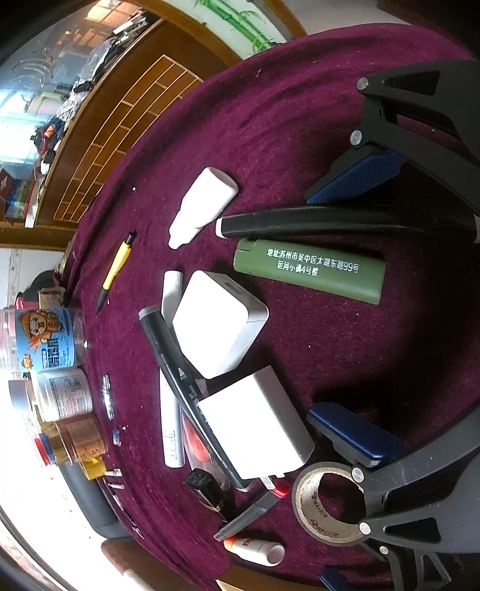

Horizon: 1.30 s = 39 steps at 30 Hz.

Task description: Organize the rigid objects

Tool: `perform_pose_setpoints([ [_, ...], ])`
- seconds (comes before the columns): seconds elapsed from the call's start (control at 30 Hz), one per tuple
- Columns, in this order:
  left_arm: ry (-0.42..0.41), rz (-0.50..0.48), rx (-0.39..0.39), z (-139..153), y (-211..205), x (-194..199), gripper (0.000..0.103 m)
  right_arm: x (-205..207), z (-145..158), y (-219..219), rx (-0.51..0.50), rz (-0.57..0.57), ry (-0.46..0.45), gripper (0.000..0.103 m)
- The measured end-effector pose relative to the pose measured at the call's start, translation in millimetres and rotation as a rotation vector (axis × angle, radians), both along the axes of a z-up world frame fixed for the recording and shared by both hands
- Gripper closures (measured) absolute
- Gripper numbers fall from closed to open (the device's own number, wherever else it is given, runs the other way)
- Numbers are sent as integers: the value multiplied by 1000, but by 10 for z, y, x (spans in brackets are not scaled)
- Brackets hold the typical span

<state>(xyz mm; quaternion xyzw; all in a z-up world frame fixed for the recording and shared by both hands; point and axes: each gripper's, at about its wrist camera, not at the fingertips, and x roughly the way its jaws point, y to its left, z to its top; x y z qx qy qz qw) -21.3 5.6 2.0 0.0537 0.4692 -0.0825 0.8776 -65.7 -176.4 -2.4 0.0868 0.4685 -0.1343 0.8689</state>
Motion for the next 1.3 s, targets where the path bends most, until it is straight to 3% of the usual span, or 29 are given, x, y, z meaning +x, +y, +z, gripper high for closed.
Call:
perform_pose_setpoints([
  [0.2, -4, -2, -9, 5, 22, -11, 1, -55, 9, -16, 23, 14, 41, 0],
  [0.37, -10, -5, -10, 0, 31, -38, 1, -360, 146, -60, 51, -10, 36, 0],
  [0.43, -12, -5, -11, 0, 36, -48, 1, -549, 375, -65, 32, -36, -73, 0],
  [0.5, -14, -2, -11, 2, 29, -56, 1, -821, 644, -44, 1, -67, -269, 0],
  [0.53, -15, -1, -12, 2, 32, -67, 1, -920, 712, -59, 59, -41, -338, 0],
  [0.6, -15, 3, -14, 5, 49, -75, 1, -846, 671, -88, 116, -22, -257, 0],
  [0.63, -16, 4, -13, 6, 47, -83, 1, -817, 658, -88, 80, -46, -228, 0],
  [0.7, -18, 6, -13, 6, 53, -95, 1, -837, 704, -63, -16, -76, -256, 1],
  [0.77, -21, 7, -13, 4, 56, -101, 1, -965, 847, -7, -124, -102, -322, 1],
  [0.8, -23, 10, -14, 2, 60, -109, 1, -1075, 967, 25, -169, -117, -396, 1],
  [0.9, -26, 13, -9, 3, 55, -133, 1, -1263, 1173, 87, -237, -127, -557, 0],
  [0.97, -12, 6, -10, 14, 73, -146, 2, -1119, 1179, 101, -224, -54, -510, 0],
  [1.03, -9, 0, -48, 59, 138, -212, 16, -850, 1093, 43, -157, -1, -384, 0],
  [1.07, -10, -19, -100, 127, 208, -273, 21, -734, 1030, -14, -94, 25, -364, 0],
  [1.2, -67, -53, -144, 392, 377, -487, 22, -491, 785, -173, -73, 8, -329, 0],
  [1.3, -42, -78, -190, 490, 389, -477, 23, -364, 566, -333, -36, -17, -307, 0],
])
